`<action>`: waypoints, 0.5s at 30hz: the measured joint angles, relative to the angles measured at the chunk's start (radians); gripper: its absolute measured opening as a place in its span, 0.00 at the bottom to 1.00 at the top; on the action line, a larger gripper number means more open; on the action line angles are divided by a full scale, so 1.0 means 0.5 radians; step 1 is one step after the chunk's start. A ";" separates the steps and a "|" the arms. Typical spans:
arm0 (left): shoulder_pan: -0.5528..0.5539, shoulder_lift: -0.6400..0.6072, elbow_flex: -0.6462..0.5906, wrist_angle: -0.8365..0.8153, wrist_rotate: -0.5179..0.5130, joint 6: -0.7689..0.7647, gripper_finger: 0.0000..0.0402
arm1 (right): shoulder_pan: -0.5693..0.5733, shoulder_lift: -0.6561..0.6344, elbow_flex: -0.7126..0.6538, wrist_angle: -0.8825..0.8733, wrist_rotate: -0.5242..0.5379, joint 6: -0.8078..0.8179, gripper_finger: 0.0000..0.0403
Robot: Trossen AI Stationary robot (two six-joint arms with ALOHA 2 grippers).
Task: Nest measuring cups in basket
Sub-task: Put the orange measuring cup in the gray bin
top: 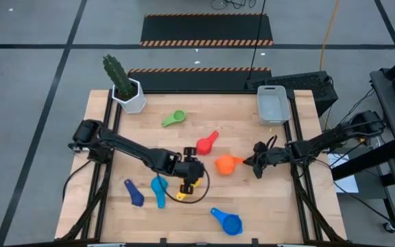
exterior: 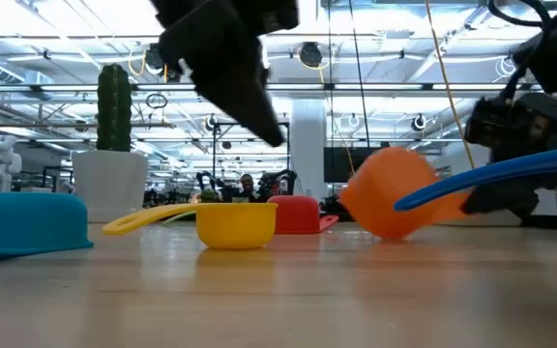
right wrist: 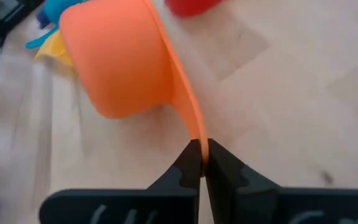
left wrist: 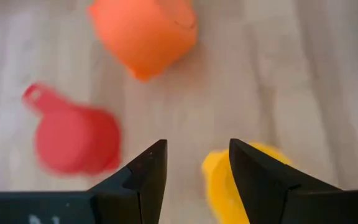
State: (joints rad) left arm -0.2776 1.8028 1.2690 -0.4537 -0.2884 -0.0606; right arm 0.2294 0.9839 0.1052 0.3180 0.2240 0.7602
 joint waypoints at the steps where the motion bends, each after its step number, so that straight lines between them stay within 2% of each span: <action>1: -0.005 -0.031 -0.049 0.004 -0.046 -0.041 0.44 | -0.001 -0.012 0.021 -0.040 0.044 -0.037 0.00; 6: -0.028 -0.181 -0.293 0.124 -0.221 -0.234 0.44 | -0.001 -0.069 0.142 -0.154 0.281 -0.305 0.00; 11: -0.040 -0.277 -0.529 0.387 -0.230 -0.365 0.44 | 0.011 -0.081 0.249 -0.149 0.580 -0.603 0.00; 15: -0.071 -0.302 -0.643 0.497 -0.230 -0.465 0.44 | 0.051 -0.072 0.315 -0.112 0.706 -0.862 0.00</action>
State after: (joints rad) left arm -0.3132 1.6520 0.9475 -0.2052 -0.4034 -0.2930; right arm 0.2548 0.9481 0.2626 0.2619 0.5772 0.3290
